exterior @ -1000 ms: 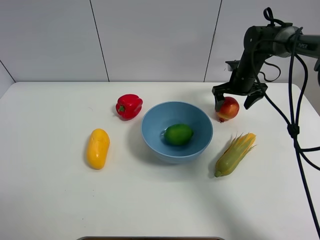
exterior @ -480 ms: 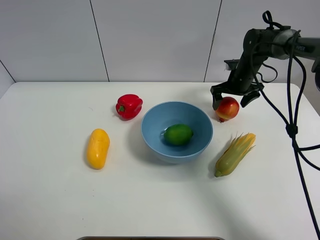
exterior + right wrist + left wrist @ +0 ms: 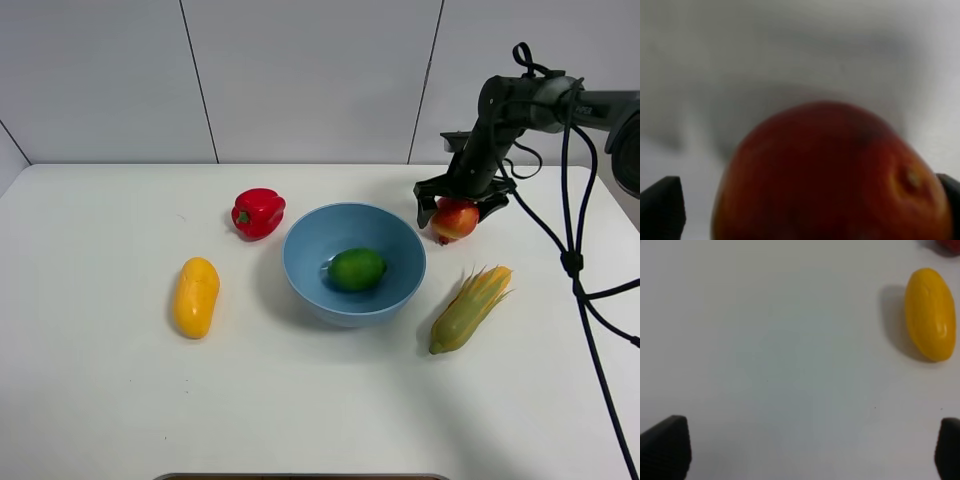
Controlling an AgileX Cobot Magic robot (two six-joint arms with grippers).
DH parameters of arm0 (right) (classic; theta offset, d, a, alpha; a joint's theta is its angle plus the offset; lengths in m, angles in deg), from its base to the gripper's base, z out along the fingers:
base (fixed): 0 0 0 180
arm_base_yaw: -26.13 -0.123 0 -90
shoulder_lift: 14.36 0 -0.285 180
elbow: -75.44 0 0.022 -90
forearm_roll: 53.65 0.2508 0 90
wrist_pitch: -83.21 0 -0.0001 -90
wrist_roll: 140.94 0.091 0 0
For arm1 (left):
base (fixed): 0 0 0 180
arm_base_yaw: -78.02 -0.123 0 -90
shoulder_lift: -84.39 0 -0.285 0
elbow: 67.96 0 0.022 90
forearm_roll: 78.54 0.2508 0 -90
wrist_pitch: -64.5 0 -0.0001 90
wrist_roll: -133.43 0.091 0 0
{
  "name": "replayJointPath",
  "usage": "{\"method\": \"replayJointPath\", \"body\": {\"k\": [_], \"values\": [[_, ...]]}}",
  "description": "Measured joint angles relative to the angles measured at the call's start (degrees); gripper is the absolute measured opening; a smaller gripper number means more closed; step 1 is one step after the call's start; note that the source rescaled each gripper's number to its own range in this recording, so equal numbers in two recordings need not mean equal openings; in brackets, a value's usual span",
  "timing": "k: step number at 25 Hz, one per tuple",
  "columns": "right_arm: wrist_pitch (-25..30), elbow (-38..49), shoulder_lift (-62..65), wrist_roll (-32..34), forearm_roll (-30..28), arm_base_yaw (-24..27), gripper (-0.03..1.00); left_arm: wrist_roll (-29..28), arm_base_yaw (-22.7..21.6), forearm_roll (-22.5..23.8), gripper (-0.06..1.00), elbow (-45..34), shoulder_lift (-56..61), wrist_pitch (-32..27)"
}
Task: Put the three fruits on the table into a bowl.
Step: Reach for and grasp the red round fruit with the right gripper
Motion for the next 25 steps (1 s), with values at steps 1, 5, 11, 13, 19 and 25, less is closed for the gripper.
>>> {"method": "replayJointPath", "body": {"k": [1,5,11,13,19,25], "values": [[-0.1,0.0,-0.4,-0.1,0.3,0.0,1.00,0.1,0.0,0.0,1.00,0.0,0.0,0.0],[-1.3,0.0,-1.2,-0.3,0.6,0.0,1.00,0.1,0.0,0.0,1.00,0.0,0.0,0.0],[-2.6,0.0,-1.3,-0.7,0.6,0.0,0.99,0.1,0.0,0.0,1.00,0.0,0.0,0.0],[-2.7,0.0,-1.3,-0.7,0.6,0.0,0.95,0.1,0.0,0.0,1.00,0.0,0.0,0.0],[-2.7,0.0,-1.3,-0.7,0.6,0.0,0.79,0.1,0.0,0.0,1.00,0.0,0.0,0.0],[-2.5,0.0,-1.3,-0.7,0.6,0.0,0.35,0.1,0.0,0.0,1.00,0.0,0.0,0.0]]}}
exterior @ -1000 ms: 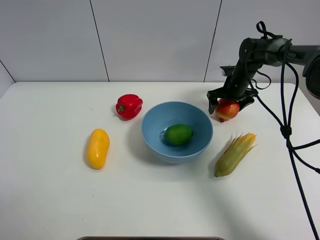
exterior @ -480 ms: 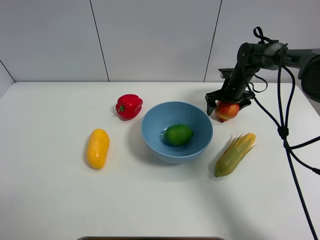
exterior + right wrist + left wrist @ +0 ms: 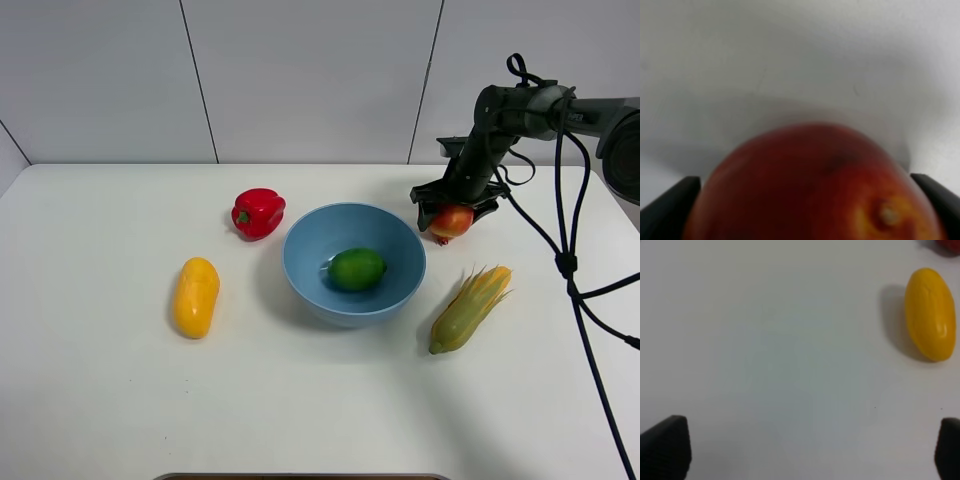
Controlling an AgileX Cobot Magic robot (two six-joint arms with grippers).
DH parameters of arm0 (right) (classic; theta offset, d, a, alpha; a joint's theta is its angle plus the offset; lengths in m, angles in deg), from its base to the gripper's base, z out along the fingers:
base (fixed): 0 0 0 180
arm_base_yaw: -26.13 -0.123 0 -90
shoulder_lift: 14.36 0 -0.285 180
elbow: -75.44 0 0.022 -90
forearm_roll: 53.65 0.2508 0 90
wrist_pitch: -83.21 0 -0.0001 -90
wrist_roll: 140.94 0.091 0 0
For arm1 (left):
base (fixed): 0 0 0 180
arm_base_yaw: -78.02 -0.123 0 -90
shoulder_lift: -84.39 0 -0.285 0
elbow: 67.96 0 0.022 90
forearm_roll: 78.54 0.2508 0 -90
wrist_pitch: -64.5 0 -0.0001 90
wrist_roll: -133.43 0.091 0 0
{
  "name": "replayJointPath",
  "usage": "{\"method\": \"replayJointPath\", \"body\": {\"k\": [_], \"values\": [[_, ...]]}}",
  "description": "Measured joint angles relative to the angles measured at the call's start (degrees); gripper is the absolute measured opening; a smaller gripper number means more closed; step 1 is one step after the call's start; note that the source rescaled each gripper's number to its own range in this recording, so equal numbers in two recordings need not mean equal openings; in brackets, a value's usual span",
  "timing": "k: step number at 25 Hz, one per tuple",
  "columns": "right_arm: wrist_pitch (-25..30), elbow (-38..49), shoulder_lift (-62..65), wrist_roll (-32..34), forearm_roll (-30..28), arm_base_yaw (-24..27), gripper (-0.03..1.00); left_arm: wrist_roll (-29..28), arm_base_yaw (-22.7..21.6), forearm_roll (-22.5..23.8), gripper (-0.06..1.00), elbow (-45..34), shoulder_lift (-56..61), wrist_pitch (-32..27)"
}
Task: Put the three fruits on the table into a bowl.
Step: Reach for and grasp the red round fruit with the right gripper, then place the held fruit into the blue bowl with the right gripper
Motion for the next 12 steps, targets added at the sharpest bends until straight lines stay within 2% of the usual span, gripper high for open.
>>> {"method": "replayJointPath", "body": {"k": [1,12], "values": [[0.0,0.0,0.0,0.0,0.0,0.0,0.32,0.0,0.0,0.0,1.00,0.0,0.0,0.0],[0.0,0.0,0.0,0.0,0.0,0.0,0.32,0.0,0.0,0.0,1.00,0.0,0.0,0.0]]}}
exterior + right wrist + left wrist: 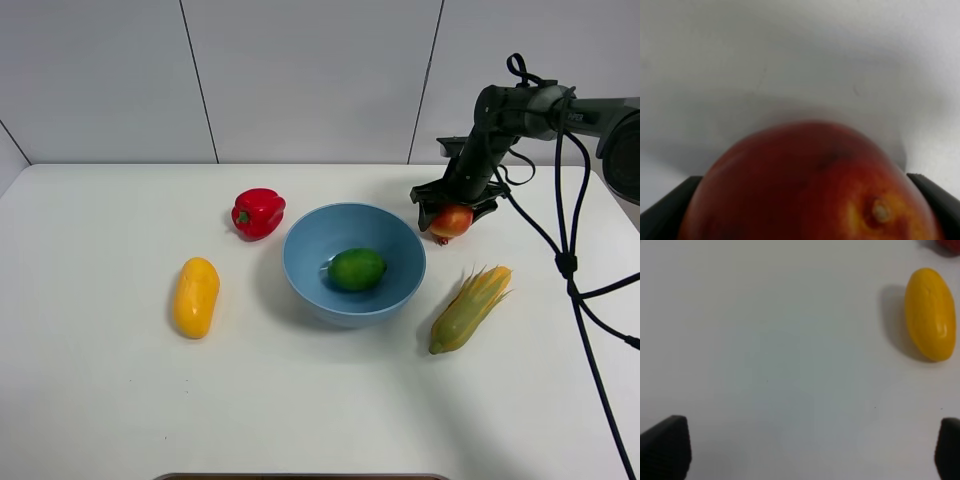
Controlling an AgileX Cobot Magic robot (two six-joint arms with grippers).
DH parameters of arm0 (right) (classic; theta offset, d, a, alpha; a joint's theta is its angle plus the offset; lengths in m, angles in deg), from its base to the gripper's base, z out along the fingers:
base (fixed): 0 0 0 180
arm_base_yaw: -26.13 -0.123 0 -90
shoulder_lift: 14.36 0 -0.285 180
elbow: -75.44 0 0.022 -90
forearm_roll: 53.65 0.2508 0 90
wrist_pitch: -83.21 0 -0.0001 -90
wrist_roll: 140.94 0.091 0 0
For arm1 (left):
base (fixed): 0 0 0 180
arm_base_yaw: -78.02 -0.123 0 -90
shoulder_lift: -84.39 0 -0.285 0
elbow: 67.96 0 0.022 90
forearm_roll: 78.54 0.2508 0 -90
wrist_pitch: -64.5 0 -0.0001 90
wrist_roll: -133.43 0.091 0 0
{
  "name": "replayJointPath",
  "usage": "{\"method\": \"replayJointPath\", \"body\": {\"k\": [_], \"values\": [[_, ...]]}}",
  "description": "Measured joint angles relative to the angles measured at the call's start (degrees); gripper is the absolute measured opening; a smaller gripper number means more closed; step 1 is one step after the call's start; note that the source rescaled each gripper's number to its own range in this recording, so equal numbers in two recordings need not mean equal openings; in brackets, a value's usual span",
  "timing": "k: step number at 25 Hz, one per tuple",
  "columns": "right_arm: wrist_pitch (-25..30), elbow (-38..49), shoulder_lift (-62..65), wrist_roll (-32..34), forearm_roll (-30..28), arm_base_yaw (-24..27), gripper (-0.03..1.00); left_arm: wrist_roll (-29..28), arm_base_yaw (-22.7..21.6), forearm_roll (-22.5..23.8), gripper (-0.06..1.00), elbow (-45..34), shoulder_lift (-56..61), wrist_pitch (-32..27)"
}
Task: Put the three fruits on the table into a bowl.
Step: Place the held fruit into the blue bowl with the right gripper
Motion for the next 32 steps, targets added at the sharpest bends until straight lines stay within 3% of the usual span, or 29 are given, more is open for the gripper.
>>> {"method": "replayJointPath", "body": {"k": [13,27,32], "values": [[0.2,0.0,1.3,0.0,0.0,0.0,0.32,0.0,0.0,0.0,1.00,0.0,0.0,0.0],[3.8,0.0,15.2,0.0,1.6,0.0,0.32,0.0,0.0,0.0,1.00,0.0,0.0,0.0],[6.5,0.0,19.5,-0.5,3.0,-2.3,0.32,0.0,0.0,0.0,1.00,0.0,0.0,0.0]]}}
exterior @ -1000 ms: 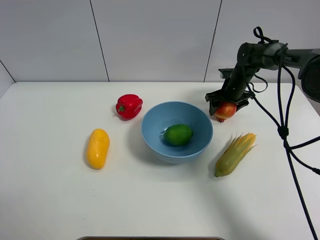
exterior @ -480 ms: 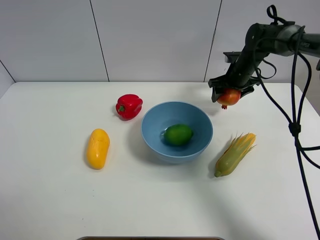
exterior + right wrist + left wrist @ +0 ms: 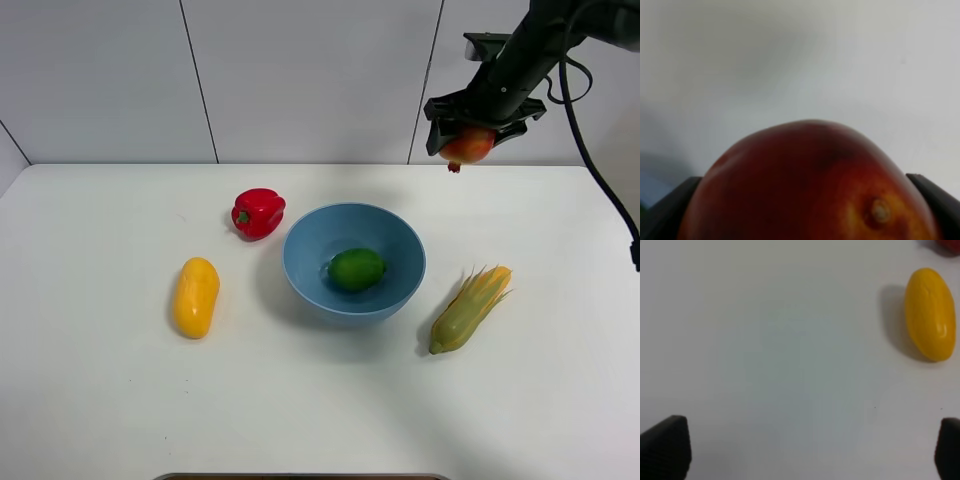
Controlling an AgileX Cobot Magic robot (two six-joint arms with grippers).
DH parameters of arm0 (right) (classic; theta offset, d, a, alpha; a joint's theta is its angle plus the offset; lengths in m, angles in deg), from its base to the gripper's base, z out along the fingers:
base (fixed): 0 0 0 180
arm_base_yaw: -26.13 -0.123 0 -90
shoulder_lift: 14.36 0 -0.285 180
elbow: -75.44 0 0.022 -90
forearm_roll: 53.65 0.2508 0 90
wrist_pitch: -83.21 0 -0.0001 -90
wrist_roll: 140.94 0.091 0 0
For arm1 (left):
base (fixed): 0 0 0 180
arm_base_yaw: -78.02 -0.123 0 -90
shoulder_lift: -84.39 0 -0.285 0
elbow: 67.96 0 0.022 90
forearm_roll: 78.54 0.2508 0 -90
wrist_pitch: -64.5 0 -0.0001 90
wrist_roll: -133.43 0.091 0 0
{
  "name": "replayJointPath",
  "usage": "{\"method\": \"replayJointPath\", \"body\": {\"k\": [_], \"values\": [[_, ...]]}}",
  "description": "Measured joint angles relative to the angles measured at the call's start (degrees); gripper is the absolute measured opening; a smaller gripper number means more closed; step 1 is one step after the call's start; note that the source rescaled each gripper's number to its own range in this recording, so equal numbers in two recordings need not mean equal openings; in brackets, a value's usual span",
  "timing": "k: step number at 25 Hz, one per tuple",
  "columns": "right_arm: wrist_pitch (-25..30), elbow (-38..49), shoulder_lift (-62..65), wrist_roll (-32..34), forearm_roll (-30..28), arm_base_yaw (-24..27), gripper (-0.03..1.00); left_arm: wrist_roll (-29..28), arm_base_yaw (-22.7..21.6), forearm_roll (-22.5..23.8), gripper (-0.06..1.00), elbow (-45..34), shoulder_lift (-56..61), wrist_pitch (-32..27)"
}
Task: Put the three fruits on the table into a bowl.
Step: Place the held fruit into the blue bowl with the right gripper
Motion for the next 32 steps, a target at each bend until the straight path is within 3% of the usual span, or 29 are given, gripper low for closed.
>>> {"method": "replayJointPath", "body": {"k": [8,18,32], "values": [[2.9,0.0,2.0,-0.3,0.3,-11.0,0.32,0.0,0.0,0.0,1.00,0.0,0.0,0.0],[5.5,0.0,2.0,1.2,-4.7,-23.1,0.32,0.0,0.0,0.0,1.00,0.0,0.0,0.0],[8.2,0.0,-4.6,2.7,-7.1,-26.6,0.32,0.0,0.0,0.0,1.00,0.0,0.0,0.0]]}}
